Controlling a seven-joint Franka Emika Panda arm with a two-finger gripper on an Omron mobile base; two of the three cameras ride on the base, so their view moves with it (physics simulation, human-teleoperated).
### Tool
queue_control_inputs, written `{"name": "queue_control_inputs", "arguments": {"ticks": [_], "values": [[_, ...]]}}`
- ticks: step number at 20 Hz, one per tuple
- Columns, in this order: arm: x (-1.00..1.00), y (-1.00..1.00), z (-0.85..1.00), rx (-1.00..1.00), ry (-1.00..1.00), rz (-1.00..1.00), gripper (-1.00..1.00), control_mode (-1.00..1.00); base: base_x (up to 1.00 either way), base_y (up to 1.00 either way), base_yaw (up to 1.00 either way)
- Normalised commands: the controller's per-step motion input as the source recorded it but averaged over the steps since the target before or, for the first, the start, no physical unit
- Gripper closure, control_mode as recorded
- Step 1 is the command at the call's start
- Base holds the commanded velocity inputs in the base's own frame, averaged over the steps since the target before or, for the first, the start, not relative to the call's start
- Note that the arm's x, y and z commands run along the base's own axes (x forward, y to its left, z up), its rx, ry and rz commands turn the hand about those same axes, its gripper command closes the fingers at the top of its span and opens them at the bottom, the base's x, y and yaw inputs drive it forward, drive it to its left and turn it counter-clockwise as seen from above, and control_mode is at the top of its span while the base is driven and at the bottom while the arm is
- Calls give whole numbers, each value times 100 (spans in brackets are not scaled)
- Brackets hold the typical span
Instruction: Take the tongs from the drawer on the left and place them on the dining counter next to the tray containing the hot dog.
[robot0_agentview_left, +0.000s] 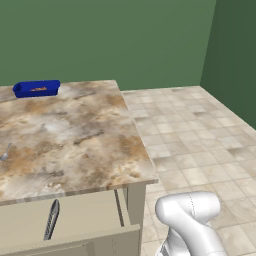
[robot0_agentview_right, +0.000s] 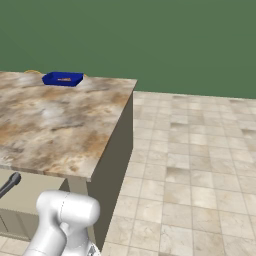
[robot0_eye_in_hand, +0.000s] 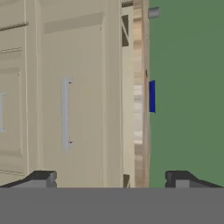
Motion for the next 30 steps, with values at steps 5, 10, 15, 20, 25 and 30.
{"name": "queue_control_inputs", "arguments": {"ticks": [5,10,15,20,25,30], "values": [[-23,-9,51,0,6,0,-100,-100,0,0,0],[-21,-8,52,0,6,0,-100,-100,0,0,0],[-1,-9,48,0,8,0,-100,-100,0,0,0],[0,-9,39,0,11,0,-100,-100,0,0,0],[0,-4,23,0,8,0,-100,-100,0,0,0],[0,-22,19,2,6,0,-100,-100,0,0,0]]}}
